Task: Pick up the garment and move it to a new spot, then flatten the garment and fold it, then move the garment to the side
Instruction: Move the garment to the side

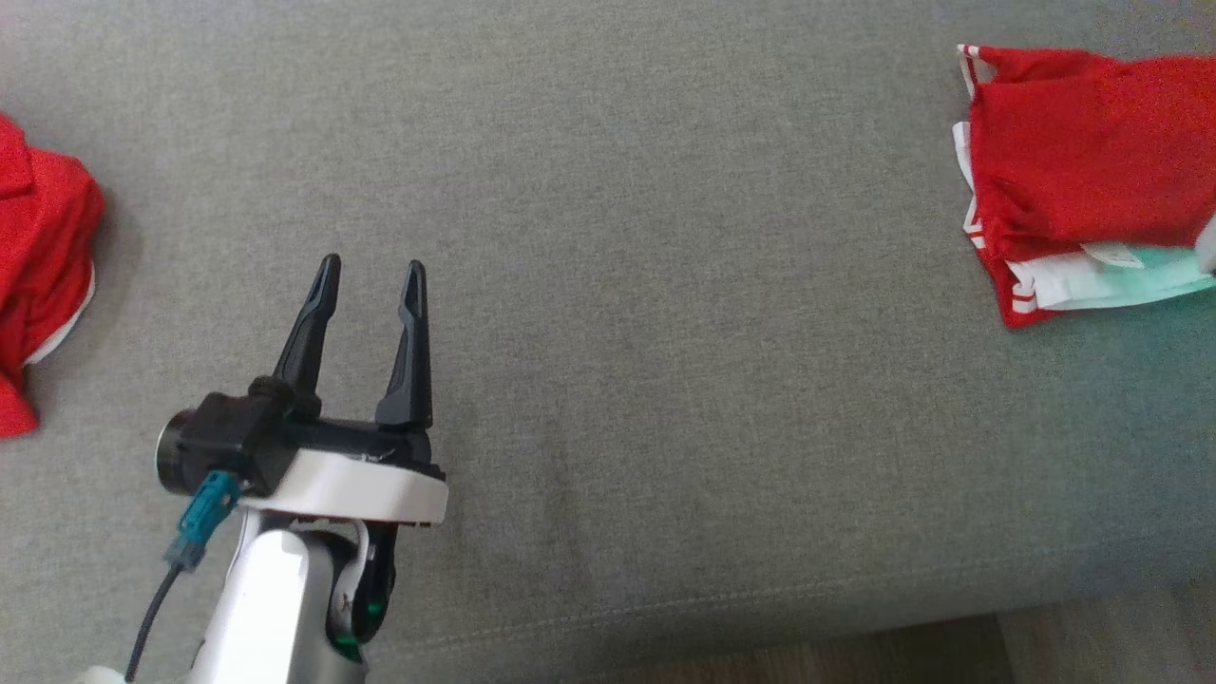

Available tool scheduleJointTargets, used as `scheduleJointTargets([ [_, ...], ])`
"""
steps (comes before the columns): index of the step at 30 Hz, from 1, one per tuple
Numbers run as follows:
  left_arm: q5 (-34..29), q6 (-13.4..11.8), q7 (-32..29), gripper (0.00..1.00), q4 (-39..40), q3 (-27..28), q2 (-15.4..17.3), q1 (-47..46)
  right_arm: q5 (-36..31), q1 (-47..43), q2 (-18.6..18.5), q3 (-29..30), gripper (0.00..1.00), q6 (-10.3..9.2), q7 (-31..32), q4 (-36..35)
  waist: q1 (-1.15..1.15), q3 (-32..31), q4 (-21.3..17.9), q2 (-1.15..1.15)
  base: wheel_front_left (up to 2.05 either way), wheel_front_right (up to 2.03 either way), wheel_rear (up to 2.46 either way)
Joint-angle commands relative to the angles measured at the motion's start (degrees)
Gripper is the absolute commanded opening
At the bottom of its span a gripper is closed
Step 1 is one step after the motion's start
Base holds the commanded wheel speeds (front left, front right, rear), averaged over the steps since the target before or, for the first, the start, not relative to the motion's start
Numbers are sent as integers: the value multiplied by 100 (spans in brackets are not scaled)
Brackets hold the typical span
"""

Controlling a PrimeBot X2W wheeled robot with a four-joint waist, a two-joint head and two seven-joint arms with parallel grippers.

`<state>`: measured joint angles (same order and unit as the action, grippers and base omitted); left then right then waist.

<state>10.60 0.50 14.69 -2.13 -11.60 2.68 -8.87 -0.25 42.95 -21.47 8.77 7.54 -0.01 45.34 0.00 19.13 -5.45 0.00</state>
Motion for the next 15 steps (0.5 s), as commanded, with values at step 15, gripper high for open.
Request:
scheduleJointTargets([
  [15,246,-192,30,100,60,204,20,20,935,-835,998,-924,100,-5,-365,-1705,0,-1049,296,0,0,0,0],
])
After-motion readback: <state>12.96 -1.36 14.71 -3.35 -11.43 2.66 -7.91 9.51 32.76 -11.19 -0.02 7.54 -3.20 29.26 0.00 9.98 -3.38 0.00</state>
